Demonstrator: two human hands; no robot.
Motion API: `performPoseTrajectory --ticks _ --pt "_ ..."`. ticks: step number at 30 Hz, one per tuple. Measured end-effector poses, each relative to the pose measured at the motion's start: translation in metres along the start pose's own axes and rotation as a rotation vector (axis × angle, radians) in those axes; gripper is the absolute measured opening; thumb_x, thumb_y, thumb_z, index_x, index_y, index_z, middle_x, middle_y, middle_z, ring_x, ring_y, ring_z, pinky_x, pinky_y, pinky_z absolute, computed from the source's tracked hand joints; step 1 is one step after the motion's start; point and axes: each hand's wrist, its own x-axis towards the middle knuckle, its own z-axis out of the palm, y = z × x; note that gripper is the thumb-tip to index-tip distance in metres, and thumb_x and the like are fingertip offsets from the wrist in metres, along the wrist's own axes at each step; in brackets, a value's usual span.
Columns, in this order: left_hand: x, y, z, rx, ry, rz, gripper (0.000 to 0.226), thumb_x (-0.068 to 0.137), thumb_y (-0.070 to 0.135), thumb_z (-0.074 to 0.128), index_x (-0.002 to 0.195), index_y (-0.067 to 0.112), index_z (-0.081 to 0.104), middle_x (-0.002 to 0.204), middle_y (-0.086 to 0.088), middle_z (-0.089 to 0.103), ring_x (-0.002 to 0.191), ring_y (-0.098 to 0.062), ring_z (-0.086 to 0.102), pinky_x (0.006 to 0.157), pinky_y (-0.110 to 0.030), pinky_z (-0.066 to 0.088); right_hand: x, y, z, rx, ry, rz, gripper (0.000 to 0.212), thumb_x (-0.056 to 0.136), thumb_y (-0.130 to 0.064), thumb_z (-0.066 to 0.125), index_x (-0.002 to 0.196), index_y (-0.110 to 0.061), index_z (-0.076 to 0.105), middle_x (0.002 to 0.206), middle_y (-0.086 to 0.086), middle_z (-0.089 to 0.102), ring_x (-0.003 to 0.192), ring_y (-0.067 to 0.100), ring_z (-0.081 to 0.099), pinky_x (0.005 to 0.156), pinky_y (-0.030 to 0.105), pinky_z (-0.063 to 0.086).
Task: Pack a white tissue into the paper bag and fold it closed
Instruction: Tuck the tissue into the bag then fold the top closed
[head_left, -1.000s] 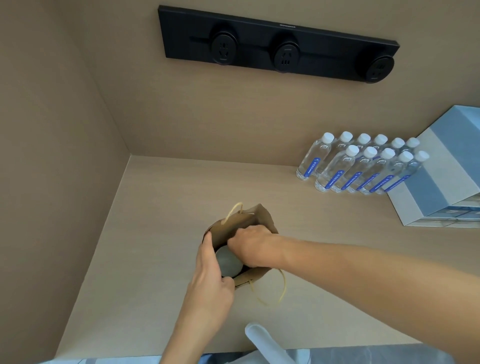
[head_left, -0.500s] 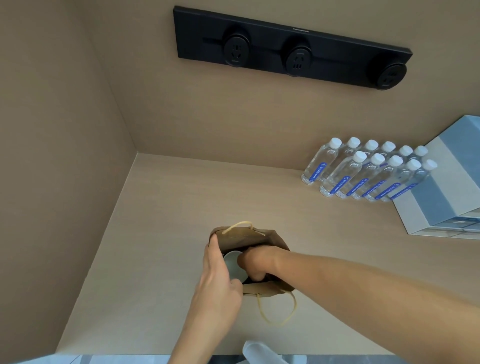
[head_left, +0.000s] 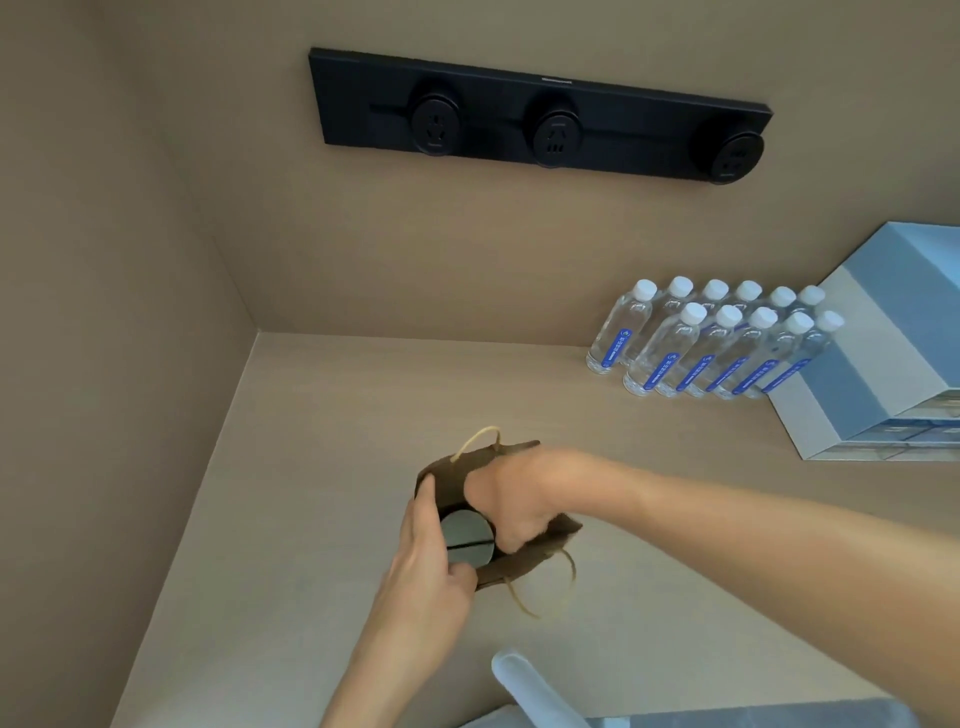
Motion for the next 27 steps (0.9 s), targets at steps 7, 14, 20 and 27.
performPoseTrajectory --ticks 7,14,20,27 --pt "0.001 -0.001 0.001 0.013 -0.041 -0.007 0.093 0.083 -0.001 0.043 0.152 0.038 -0.006 0.157 0.008 0.026 0.128 -0.019 0.044 0.098 -0.027 0.039 0.049 -0.019 0.034 0.109 -0.016 0.049 0.029 0.091 0.0 0.055 0.119 -0.002 0.062 0.067 0.005 0.047 0.051 0.017 0.044 0.04 0.027 0.032" --pt "0.001 0.001 -0.002 0.024 -0.026 -0.061 0.092 0.085 0.005 0.045 0.148 0.047 -0.007 0.149 0.004 0.037 0.094 -0.021 0.06 0.07 -0.025 0.044 0.074 -0.006 0.058 0.179 -0.037 0.08 0.028 0.094 -0.007 0.054 0.121 -0.002 0.061 0.123 0.017 0.063 0.109 0.031 0.061 0.079 0.034 0.047" --pt "0.001 0.005 -0.002 0.038 -0.031 -0.053 0.087 0.086 0.009 0.046 0.149 0.047 -0.002 0.146 -0.002 0.042 0.11 -0.031 0.059 0.081 -0.033 0.049 0.046 -0.01 0.042 0.203 0.001 0.093 0.026 0.093 -0.003 0.057 0.119 -0.002 0.062 0.1 0.014 0.066 0.094 0.03 0.065 0.075 0.036 0.051" --pt "0.0 0.01 -0.015 -0.077 -0.038 0.038 0.07 0.093 0.017 0.049 0.131 0.067 0.02 0.136 0.024 0.045 0.112 -0.003 0.058 0.099 -0.036 0.048 -0.066 0.033 0.03 1.184 0.566 -0.171 0.02 0.091 -0.005 0.052 0.082 -0.016 0.066 0.076 0.004 0.067 0.058 0.012 0.06 0.055 0.022 0.049"
